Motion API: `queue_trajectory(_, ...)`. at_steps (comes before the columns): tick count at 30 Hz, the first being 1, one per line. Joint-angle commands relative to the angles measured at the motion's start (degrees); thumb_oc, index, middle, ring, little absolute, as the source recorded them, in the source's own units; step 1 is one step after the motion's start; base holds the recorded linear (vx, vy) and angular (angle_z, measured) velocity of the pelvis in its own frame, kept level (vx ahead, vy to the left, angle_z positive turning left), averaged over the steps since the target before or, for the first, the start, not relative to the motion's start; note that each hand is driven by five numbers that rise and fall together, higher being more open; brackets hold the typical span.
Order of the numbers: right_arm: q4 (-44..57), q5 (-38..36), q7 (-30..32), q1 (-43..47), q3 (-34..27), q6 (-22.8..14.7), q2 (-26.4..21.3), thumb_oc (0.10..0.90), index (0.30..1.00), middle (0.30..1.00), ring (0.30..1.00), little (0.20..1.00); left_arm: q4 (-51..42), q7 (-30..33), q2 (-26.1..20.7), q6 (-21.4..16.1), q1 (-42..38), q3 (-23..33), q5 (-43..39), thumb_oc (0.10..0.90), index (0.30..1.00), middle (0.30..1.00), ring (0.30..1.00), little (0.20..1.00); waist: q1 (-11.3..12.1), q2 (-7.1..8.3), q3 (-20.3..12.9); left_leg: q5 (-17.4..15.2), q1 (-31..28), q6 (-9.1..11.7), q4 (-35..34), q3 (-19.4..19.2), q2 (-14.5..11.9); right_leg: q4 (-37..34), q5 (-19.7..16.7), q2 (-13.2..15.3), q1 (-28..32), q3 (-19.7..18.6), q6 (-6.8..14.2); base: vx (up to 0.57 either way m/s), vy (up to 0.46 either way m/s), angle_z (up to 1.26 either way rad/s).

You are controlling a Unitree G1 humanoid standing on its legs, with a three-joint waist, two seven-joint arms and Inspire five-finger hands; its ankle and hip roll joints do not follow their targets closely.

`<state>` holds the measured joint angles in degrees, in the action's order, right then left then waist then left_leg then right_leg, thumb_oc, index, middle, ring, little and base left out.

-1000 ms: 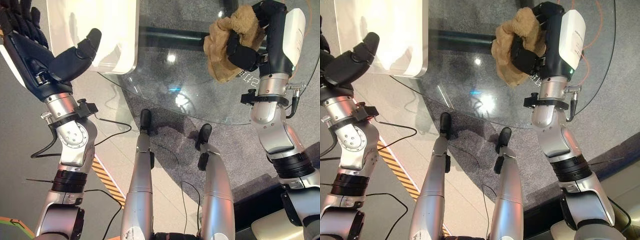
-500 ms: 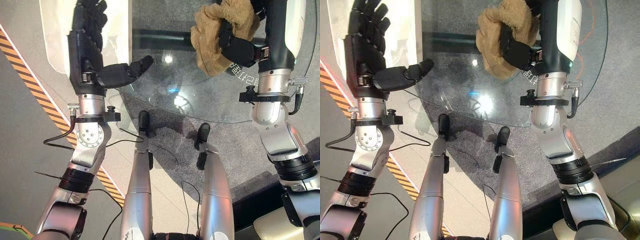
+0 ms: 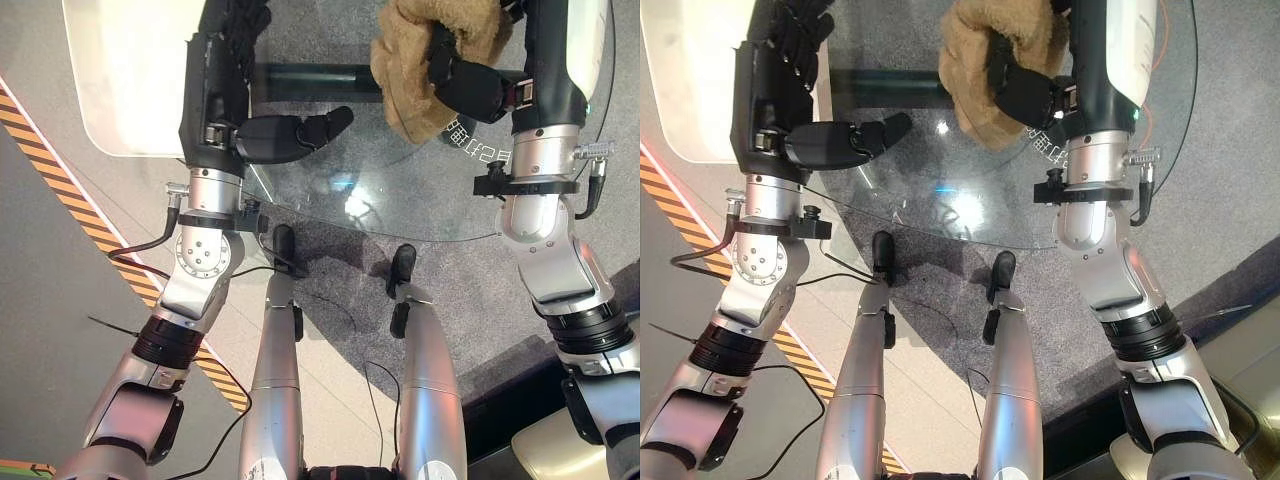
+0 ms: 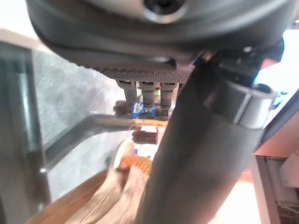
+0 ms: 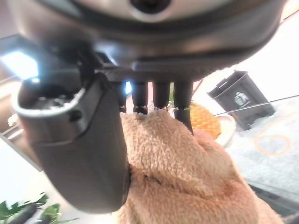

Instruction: Wipe the table with a cloth and put it in the basket.

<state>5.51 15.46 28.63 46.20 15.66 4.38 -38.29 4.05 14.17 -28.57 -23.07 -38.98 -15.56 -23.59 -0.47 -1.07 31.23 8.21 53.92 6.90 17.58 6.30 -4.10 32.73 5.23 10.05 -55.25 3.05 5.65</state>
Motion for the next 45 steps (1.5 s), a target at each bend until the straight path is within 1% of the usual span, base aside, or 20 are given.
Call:
queue_trajectory(1, 12.3, -0.8, 1.4, 10.8, -2.5, -7.2, -0.1, 0.1, 0.3, 0.3, 0.3, 0.2, -3.1, -2.0, 1.2, -2.9, -6.4, -0.1, -1.4, 0.8, 0.9, 0.9, 0.9, 0.9, -0.4, 2.19, -1.4, -6.1, -3.7, -6.2, 1.6, -7.2, 5.1, -8.1, -4.3, -8.7, 4.2, 2.1, -1.9, 0.0, 0.0, 0.0)
queue_trajectory(5, 12.4, -0.8, 1.2, 12.0, -1.9, -7.5, 1.0, 0.1, 0.3, 0.3, 0.3, 0.2, -2.5, -2.3, 2.7, -1.4, -7.4, -1.3, -3.0, 0.8, 0.9, 0.9, 0.9, 0.9, -0.5, 2.27, -1.4, -6.0, -3.8, -6.2, 1.4, -7.3, 5.0, -8.4, -4.3, -8.7, 4.3, 2.0, -1.8, 0.0, 0.0, 0.0)
queue_trajectory(11, 13.1, -0.8, 0.3, 14.0, -0.8, -6.5, 1.8, 0.1, 0.3, 0.3, 0.3, 0.2, -1.7, -2.7, 4.5, 0.0, -8.3, -2.5, -4.0, 0.8, 0.9, 0.9, 0.9, 0.9, -0.8, 2.27, -1.4, -5.9, -4.2, -6.1, 1.0, -7.4, 5.0, -8.9, -4.4, -8.8, 4.7, 1.8, -1.9, 0.0, 0.0, 0.0)
queue_trajectory(15, 13.1, -1.3, 0.1, 14.5, -0.2, -6.3, 1.9, 0.1, 0.3, 0.3, 0.3, 0.2, -1.4, -2.5, 4.8, 0.9, -9.0, -3.0, -4.4, 0.8, 0.9, 0.9, 0.9, 0.9, -0.9, 2.25, -1.4, -5.9, -4.3, -6.1, 1.0, -7.4, 5.0, -8.9, -4.3, -8.8, 4.8, 1.8, -1.9, 0.0, 0.0, 0.0)
queue_trajectory(22, 12.9, -3.1, -2.2, 16.1, 1.2, -6.4, 2.9, 0.1, 0.3, 0.3, 0.3, 0.2, -0.4, -1.8, 5.9, 2.8, -11.5, -4.1, -3.7, 0.8, 0.9, 0.9, 0.9, 0.9, -1.3, 2.21, -1.4, -5.6, -4.5, -6.0, 0.7, -7.6, 4.9, -9.3, -4.3, -9.0, 5.0, 1.5, -1.9, 0.0, 0.0, 0.0)
queue_trajectory(28, 12.9, -3.2, -3.4, 16.3, 1.6, -7.9, 4.4, 0.1, 0.3, 0.3, 0.3, 0.2, 0.3, -1.1, 7.1, 3.6, -13.3, -4.8, -1.8, 0.8, 0.9, 0.9, 0.9, 0.9, -1.7, 2.13, -1.4, -5.4, -4.5, -5.8, 0.3, -7.7, 4.9, -9.6, -4.3, -9.1, 5.1, 1.3, -1.9, 0.0, 0.0, 0.0)
queue_trajectory(37, 13.1, -4.1, -5.3, 17.3, 2.3, -8.4, 6.0, 0.1, 0.3, 0.3, 0.3, 0.2, 1.4, -0.1, 7.4, 4.4, -15.0, -4.9, -1.5, 0.8, 0.9, 0.9, 0.9, 0.9, -1.8, 1.89, -1.4, -5.3, -4.1, -5.6, 0.6, -7.6, 4.6, -9.2, -4.0, -8.9, 4.7, 1.3, -2.0, 0.0, 0.0, 0.0)
queue_trajectory(45, 13.0, -4.1, -4.6, 17.7, 2.0, -9.1, 6.4, 0.1, 0.3, 0.3, 0.3, 0.2, 3.4, 0.8, 7.9, 5.0, -15.3, -4.7, -0.8, 0.8, 0.9, 0.9, 0.9, 0.9, -1.9, 2.06, -1.4, -5.4, -4.3, -5.4, 0.6, -7.8, 4.4, -9.3, -4.0, -8.9, 5.0, 1.3, -2.0, 0.0, 0.0, 0.0)
